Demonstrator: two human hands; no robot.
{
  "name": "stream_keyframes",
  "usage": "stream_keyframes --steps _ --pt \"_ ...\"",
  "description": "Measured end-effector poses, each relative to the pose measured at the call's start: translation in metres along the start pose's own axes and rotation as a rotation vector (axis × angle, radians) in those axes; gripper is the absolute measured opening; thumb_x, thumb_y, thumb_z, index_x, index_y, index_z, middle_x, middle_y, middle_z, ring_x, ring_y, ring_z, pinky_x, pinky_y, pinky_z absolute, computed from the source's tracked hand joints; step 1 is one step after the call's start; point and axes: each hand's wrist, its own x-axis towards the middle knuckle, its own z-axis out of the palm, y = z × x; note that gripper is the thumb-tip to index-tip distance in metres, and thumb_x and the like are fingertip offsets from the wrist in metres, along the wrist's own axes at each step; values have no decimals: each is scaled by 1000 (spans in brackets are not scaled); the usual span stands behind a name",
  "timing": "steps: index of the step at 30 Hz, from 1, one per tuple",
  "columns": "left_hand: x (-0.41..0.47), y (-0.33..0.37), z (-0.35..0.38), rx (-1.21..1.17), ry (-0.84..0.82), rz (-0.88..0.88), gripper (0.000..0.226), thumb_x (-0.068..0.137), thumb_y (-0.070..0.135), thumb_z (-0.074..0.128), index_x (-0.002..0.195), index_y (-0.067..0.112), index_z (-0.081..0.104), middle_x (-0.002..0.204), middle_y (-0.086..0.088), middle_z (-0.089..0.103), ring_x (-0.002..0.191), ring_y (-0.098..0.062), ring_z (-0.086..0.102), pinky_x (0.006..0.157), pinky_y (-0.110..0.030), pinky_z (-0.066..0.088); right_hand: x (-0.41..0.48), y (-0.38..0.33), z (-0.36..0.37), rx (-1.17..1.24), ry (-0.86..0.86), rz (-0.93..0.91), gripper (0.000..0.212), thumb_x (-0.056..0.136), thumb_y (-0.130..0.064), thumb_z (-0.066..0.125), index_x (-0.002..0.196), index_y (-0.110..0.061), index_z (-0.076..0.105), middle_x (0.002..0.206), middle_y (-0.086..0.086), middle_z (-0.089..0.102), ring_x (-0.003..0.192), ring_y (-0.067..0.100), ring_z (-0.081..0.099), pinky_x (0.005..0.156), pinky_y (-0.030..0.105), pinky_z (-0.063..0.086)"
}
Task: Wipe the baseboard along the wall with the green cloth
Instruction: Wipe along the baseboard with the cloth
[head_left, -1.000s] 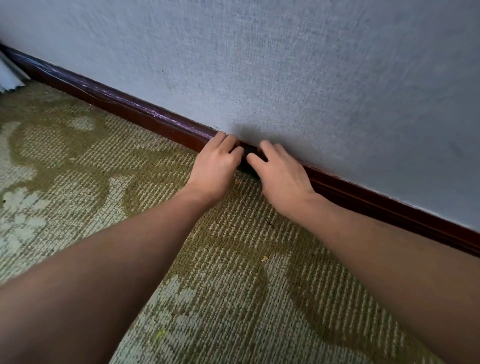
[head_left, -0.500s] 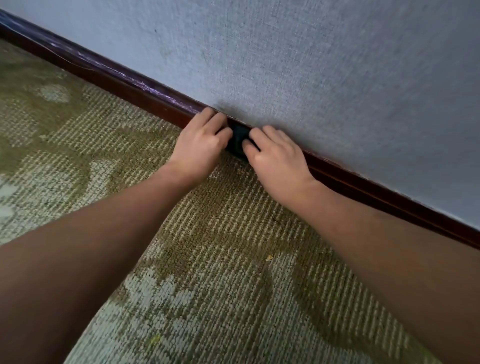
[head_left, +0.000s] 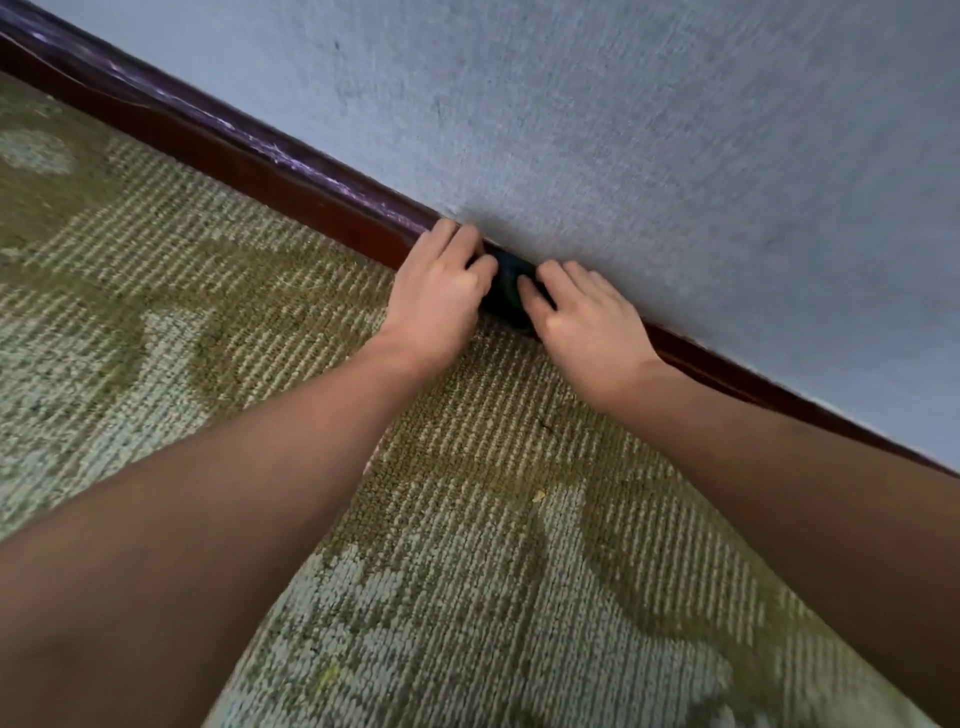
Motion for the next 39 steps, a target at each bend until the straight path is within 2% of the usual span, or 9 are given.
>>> stream_keyframes --steps 7,13,18,21,24,26,29,37,39 --pt "0 -1 2 6 -3 39 21 72 -2 45 68 -8 65 72 -22 60 72 -37 58 61 -38 50 0 1 -4 -68 -61 -21 48 93 -3 38 139 2 25 133 16 33 119 30 32 100 35 23" --pt "5 0 -2 50 -41 59 10 68 -7 54 63 -7 62 68 -22 59 70 -38 59 60 -38 50 2 4 -4 -96 -54 -90 48 93 -2 36 139 5 24 130 15 35 116 29 34 99 34 27" --pt "12 -3 -8 120 -138 162 11 64 -9 69 60 -4 60 67 -20 59 67 -36 60 59 -38 53 3 5 5 -95 62 -133 47 85 -5 27 126 2 49 115 8 52 103 23 51 87 29 40" --pt "13 -4 -11 188 -181 190 9 67 -6 64 60 -1 61 68 -17 60 68 -33 60 59 -34 52 5 9 8 -65 185 -159 41 78 -9 41 112 -2 63 98 3 61 87 17 58 75 24 46" --pt "17 -3 -17 259 -218 152 13 59 -7 72 59 1 62 67 -14 60 66 -31 60 59 -31 51 8 11 14 -51 223 -205 38 77 -9 53 113 -4 62 101 3 60 90 16 57 78 24 45" --pt "19 0 -19 283 -240 112 15 56 -7 75 58 1 63 65 -14 60 65 -31 60 59 -30 50 11 11 16 -53 265 -190 34 75 -11 55 106 -6 67 96 2 61 86 15 59 75 23 46" --pt "23 7 -23 302 -273 61 16 53 -8 76 57 1 64 63 -13 59 63 -30 59 57 -30 52 13 10 16 -17 273 -177 32 64 -16 75 94 -5 71 86 2 63 77 15 60 69 23 47" --pt "33 13 -31 416 -354 189 20 49 -5 80 55 3 63 62 -10 59 61 -28 60 54 -26 49 11 11 21 5 305 -190 30 79 -17 61 108 -10 65 101 0 59 91 13 57 79 22 44" --pt "32 11 -32 421 -351 226 20 49 -5 80 55 3 63 62 -11 60 61 -28 60 55 -27 49 11 10 21 11 332 -153 29 75 -17 65 103 -8 67 96 1 61 88 14 58 77 23 45"
